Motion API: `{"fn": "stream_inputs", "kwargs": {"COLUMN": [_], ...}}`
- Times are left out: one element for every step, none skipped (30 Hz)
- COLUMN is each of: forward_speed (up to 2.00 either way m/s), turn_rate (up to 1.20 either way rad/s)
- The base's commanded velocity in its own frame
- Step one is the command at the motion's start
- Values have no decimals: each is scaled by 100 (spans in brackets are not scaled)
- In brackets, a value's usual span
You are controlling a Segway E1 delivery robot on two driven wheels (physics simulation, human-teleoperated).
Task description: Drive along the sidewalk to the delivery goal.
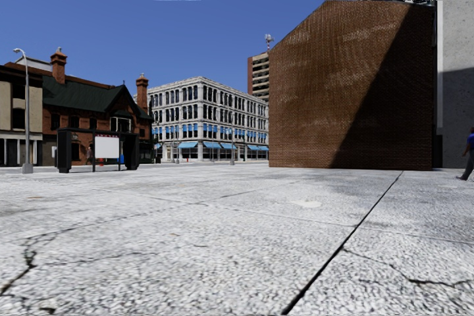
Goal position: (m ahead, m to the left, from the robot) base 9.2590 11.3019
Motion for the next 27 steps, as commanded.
{"fn": "stream_inputs", "kwargs": {"forward_speed": [158,158,158,158,158,158,158,158,158,158,158,158,158,158,158,158,158,158,158,158,158,158,158,158,158,158,158], "turn_rate": [48,48,48,48,48,48,48,48,47,47,47,47,47,47,47,47,47,47,47,47,47,47,47,47,47,47,47]}}
